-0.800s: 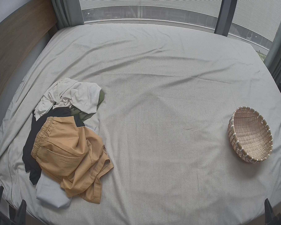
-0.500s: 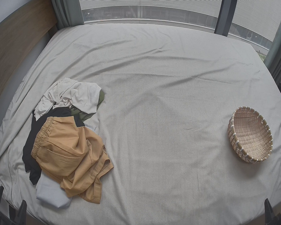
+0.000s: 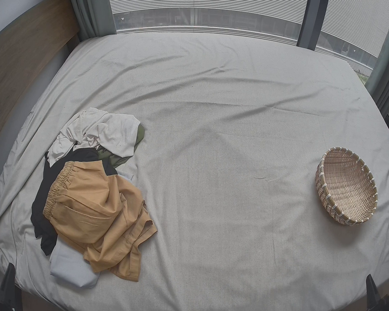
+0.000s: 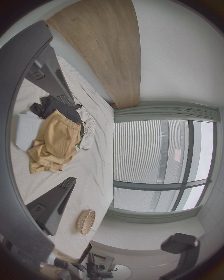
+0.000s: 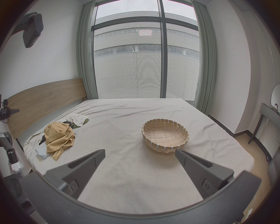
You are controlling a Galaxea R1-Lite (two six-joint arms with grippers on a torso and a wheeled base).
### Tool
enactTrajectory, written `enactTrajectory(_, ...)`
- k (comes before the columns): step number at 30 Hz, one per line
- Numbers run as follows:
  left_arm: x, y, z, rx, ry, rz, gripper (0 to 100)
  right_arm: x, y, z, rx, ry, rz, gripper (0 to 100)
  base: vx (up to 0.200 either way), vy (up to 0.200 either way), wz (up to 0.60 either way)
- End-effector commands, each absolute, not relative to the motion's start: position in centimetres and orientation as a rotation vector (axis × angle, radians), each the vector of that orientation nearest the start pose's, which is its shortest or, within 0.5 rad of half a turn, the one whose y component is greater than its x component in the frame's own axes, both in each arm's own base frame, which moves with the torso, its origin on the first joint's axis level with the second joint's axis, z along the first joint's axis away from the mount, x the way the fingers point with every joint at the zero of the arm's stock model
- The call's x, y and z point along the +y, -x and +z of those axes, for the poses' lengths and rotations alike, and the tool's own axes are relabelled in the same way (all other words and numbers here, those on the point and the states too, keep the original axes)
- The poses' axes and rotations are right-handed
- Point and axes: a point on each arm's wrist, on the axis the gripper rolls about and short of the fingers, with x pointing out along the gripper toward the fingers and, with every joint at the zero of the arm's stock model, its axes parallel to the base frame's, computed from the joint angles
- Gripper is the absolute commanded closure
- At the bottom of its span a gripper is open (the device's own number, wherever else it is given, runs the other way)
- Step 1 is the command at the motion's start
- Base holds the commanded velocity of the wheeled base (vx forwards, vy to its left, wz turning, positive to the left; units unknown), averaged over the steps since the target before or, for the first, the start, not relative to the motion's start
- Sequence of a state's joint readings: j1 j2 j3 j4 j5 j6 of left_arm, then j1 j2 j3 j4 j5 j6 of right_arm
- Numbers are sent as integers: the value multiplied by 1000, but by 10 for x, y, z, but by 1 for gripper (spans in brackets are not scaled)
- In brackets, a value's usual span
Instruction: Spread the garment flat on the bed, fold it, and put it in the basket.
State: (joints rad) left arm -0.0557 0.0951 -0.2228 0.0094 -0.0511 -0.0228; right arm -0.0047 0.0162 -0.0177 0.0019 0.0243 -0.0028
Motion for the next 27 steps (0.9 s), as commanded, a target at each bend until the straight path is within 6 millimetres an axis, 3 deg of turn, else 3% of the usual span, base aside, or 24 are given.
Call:
enactTrajectory(1,-1,10,156,50,121,-266,0,1,23,75,5,3,20,0,0,0,0)
enactTrajectory(6,-4,-5,172,138,279,-331,0,1,23,75,5,3,20,0,0,0,0)
enactTrajectory(10,-7,-14,171,210,328,-376,0,1,23,75,5,3,20,0,0,0,0)
enactTrajectory(19,-16,-42,156,400,482,-436,0,1,23,75,5,3,20,0,0,0,0)
enactTrajectory(27,-22,-71,140,469,497,-414,0,1,23,75,5,3,20,0,0,0,0)
